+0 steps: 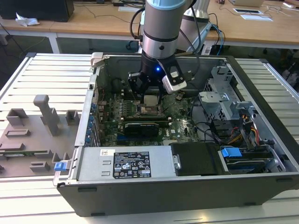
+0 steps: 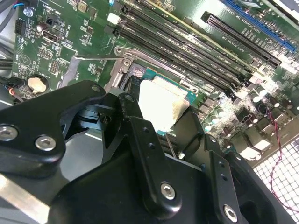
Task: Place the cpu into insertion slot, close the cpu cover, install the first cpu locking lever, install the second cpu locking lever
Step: 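Place the cpu into insertion slot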
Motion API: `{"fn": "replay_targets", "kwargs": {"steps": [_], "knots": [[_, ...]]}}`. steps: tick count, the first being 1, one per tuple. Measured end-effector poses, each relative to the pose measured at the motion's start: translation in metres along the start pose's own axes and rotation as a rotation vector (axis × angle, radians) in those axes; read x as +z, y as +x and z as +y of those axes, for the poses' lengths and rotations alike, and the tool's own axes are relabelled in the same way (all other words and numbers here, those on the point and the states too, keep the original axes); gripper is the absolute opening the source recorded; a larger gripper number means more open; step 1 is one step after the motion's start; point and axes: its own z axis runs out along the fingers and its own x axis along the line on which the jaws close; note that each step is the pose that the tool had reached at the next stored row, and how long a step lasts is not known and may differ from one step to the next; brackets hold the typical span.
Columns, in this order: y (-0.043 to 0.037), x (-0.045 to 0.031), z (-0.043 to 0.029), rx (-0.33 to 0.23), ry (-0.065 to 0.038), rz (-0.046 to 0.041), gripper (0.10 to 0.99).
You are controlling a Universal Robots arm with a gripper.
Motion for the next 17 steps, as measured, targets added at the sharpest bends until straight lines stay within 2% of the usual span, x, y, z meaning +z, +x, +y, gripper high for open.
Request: {"fn": "replay_targets", "kwargs": {"steps": [2, 3, 5, 6, 10, 15, 17], "knots": [[0.0001, 0.0015, 0.0041, 0.0, 0.004, -0.0001, 0.541], [0.0001, 0.0025, 0.0077, 0.0, 0.009, -0.0002, 0.541], [-0.0001, 0.0053, 0.0182, 0.0, 0.04, -0.0011, 0.541], [0.0, 0.006, 0.0211, 0.0, 0.049, -0.0012, 0.541], [-0.0002, 0.0099, 0.0251, -0.001, 0.052, -0.0013, 0.541], [-0.0002, 0.0109, 0.0255, 0.002, 0.053, -0.0013, 0.541], [-0.0002, 0.0109, 0.0255, 0.024, 0.052, -0.0029, 0.541]]}}
